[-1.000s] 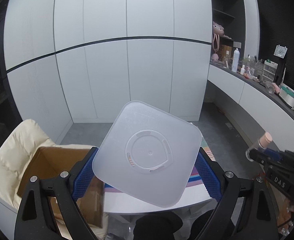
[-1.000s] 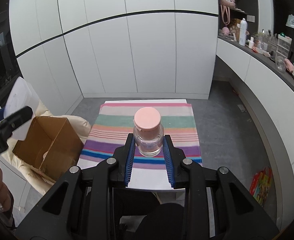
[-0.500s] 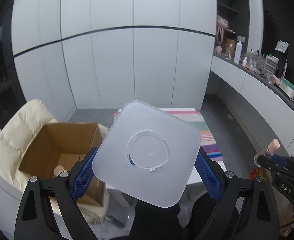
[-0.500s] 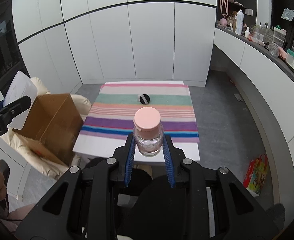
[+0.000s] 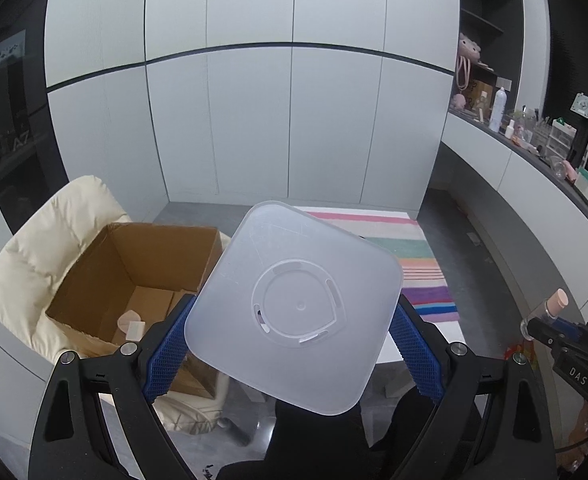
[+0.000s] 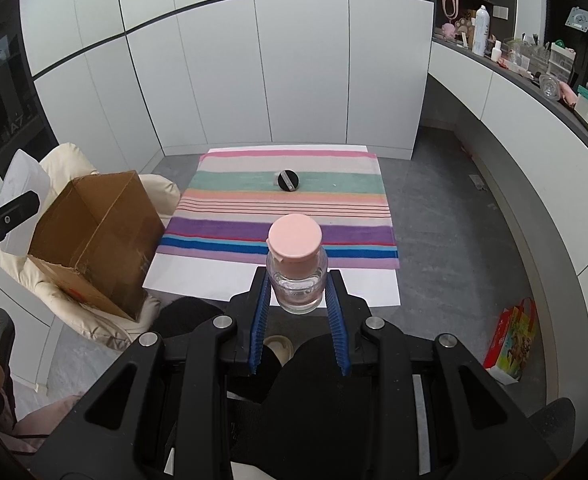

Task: Organize objects
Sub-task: 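Lift the frosted case and pink-capped bottle and carry them toward the cardboard box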

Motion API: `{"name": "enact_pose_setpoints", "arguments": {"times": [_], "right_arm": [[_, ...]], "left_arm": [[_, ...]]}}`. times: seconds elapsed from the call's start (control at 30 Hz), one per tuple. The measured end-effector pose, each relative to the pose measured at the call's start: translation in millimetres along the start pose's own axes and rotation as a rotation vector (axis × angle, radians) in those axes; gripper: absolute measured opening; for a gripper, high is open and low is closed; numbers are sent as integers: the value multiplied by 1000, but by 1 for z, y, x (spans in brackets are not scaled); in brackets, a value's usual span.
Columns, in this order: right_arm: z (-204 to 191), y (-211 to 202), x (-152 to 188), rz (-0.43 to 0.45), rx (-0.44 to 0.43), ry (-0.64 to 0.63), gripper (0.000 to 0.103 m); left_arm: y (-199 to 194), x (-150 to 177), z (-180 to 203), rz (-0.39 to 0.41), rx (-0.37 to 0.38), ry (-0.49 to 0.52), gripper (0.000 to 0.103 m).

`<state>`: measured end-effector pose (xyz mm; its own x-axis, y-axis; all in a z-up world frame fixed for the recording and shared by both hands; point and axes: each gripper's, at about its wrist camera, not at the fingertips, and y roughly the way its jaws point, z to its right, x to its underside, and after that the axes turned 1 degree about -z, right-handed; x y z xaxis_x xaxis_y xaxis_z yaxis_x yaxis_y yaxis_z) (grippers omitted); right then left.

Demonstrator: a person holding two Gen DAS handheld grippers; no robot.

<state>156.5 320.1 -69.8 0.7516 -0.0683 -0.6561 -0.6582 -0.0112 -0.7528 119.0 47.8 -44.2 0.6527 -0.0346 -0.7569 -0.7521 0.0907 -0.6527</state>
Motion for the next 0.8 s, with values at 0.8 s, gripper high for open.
{"name": "enact_pose_setpoints", "arguments": {"times": [0.8], "right_arm": [[-59,31,-3,-46,-95,-112,29]], "left_arm": [[11,13,-53,-48,-89,-82,93]]}}
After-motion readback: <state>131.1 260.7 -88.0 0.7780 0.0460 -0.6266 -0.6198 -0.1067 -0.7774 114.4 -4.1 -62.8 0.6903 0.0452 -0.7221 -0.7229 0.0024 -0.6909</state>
